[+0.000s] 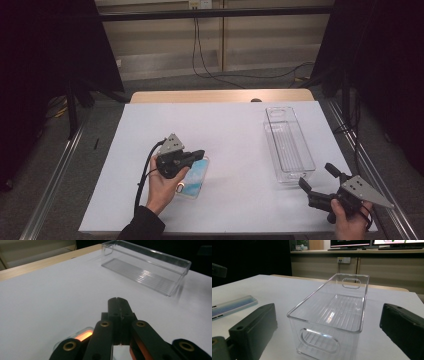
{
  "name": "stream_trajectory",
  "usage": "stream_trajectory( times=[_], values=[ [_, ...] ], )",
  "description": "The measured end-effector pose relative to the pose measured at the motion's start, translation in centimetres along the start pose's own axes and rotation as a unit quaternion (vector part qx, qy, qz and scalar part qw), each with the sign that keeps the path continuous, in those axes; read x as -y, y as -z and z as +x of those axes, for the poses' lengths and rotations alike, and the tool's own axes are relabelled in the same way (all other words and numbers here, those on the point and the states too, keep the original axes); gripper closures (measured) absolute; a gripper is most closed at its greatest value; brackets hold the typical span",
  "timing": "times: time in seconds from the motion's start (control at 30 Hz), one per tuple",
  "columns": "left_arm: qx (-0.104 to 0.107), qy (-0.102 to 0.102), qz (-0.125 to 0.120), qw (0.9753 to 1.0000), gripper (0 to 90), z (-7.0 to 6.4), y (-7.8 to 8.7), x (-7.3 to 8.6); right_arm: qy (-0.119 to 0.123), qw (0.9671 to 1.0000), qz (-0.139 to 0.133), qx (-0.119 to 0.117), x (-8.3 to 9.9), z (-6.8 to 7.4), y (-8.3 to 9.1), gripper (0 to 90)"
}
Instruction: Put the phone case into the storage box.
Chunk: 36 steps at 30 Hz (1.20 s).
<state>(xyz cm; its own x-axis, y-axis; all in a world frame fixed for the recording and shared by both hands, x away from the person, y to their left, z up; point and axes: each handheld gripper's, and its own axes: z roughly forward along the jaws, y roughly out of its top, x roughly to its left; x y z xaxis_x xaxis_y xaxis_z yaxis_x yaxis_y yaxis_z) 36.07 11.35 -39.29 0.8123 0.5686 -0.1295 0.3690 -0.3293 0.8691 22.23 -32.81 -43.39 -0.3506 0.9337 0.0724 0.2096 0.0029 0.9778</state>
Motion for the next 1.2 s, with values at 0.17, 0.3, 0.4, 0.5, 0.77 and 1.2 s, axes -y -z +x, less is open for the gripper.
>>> stream_trajectory(
  times=[0.17,0.3,0.4,0.5,0.77,1.2],
  values=[
    [0.008,0.011,0.022,0.9997,90.0,0.3,0.1,0.1,-0.001,1.0000,0.001,0.000,0.0,0.0,0.0,0.4],
    [0.020,0.029,0.054,0.9979,90.0,0.5,0.1,0.1,-0.001,1.0000,0.001,-0.001,0.0,0.0,0.0,0.4],
    [0.030,0.032,0.069,0.9967,90.0,0.7,0.0,0.1,-0.001,1.0000,0.001,-0.001,0.0,0.0,0.0,0.4],
    [0.039,0.036,0.091,0.9945,90.0,0.5,-0.3,0.1,-0.001,1.0000,0.001,-0.001,0.0,0.0,0.1,0.4],
    [0.056,0.029,0.153,0.9862,90.0,-0.4,-1.2,0.4,0.000,1.0000,0.000,-0.002,0.0,0.0,0.1,0.4],
    [0.055,0.022,0.201,0.9778,90.0,-1.9,-1.8,1.0,0.002,1.0000,0.001,-0.002,0.0,0.0,0.1,0.4]
  ],
)
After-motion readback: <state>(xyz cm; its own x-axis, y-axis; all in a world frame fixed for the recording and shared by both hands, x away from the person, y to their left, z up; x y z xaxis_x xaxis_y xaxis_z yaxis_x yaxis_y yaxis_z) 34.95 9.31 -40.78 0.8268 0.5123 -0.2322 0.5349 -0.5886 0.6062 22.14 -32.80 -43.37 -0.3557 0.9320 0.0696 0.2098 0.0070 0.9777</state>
